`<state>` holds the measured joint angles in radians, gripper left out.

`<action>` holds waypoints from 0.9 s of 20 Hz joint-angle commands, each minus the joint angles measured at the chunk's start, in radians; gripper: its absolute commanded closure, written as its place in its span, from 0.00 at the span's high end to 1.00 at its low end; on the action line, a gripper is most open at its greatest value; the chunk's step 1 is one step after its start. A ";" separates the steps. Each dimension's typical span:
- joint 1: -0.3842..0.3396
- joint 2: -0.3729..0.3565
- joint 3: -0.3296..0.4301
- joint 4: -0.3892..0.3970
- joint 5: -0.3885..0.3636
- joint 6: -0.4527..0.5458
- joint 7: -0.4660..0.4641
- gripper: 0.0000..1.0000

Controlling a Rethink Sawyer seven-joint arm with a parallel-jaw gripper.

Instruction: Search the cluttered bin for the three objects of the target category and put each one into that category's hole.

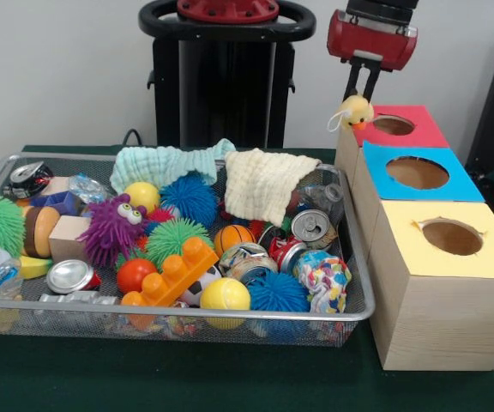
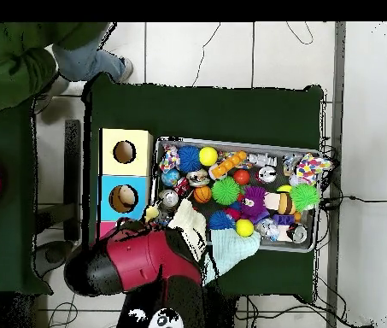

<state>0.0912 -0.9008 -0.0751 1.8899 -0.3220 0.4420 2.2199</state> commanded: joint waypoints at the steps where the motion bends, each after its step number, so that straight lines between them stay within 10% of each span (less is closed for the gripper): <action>1: -0.067 -0.043 0.038 0.060 0.087 -0.041 0.133 0.00; 18: -0.194 -0.061 0.157 0.191 0.228 0.067 0.017 0.00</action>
<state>-0.0552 -0.9521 -0.0420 1.9803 -0.1628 0.4346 2.2199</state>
